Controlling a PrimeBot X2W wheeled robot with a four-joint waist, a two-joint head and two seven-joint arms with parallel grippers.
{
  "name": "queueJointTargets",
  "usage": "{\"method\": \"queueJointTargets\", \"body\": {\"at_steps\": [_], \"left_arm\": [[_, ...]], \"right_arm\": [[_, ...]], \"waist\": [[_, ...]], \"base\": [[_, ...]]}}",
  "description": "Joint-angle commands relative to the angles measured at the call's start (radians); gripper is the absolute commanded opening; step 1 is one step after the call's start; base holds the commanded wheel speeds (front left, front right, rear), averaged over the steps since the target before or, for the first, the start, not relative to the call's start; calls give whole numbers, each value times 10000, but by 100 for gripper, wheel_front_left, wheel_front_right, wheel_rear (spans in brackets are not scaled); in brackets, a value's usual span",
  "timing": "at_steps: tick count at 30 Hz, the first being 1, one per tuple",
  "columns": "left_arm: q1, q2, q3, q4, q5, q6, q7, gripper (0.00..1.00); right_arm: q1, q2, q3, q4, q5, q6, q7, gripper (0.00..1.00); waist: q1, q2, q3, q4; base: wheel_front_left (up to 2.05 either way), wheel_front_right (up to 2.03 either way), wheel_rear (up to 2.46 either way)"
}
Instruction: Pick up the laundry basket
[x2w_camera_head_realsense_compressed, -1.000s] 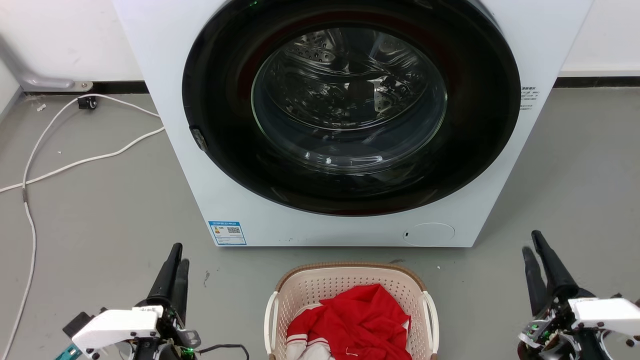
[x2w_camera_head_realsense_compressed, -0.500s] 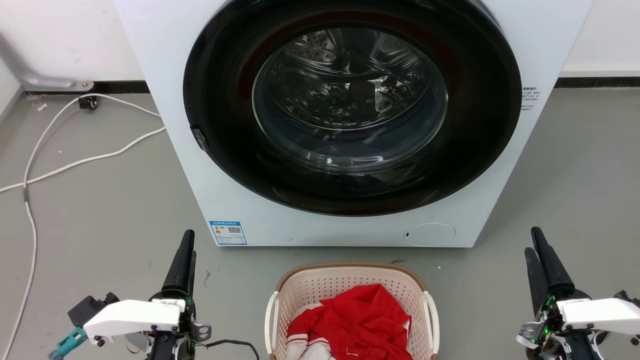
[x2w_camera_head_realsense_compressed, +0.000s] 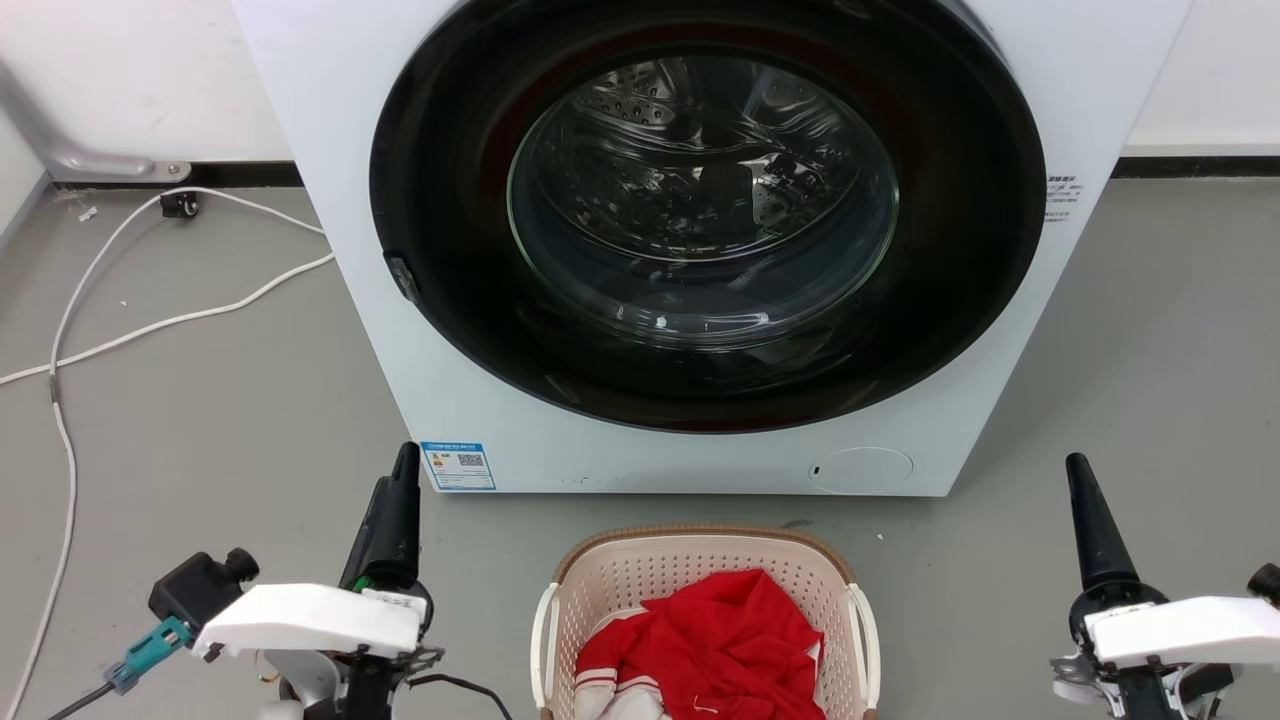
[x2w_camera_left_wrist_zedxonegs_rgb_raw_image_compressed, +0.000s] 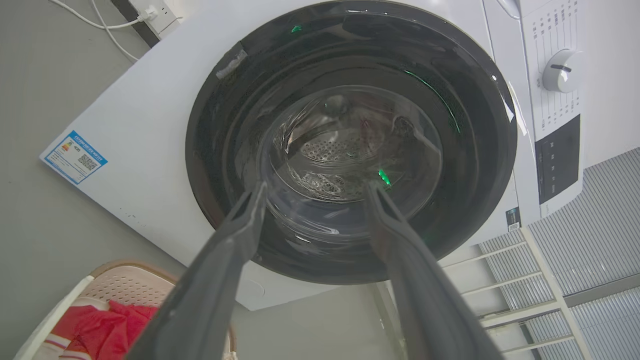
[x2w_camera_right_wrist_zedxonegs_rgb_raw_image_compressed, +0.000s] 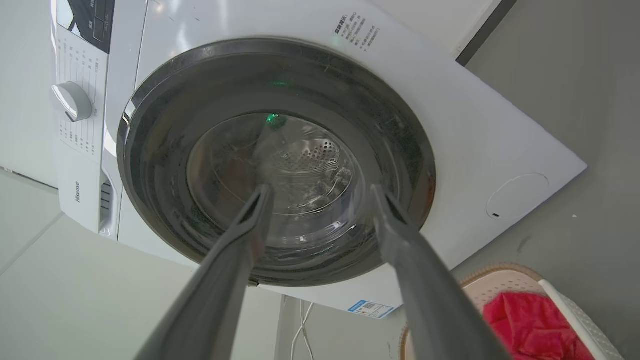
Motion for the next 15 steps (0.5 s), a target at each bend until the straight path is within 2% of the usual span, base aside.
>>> {"method": "queueJointTargets", "body": {"at_steps": [1,15], "left_arm": [[-48,23,-52,-210,300,6,-74,100],[18,18,-415,-406,3129,276,-545,100]], "right_arm": [[16,6,19,-176,-338,0,-96,100],[118,17,186,-508,-3795,0,-254,100]], "waist": [[0,-1,0,0],[0,-1,13,-10]], "base": [[0,0,0],[0,0,0]]}}
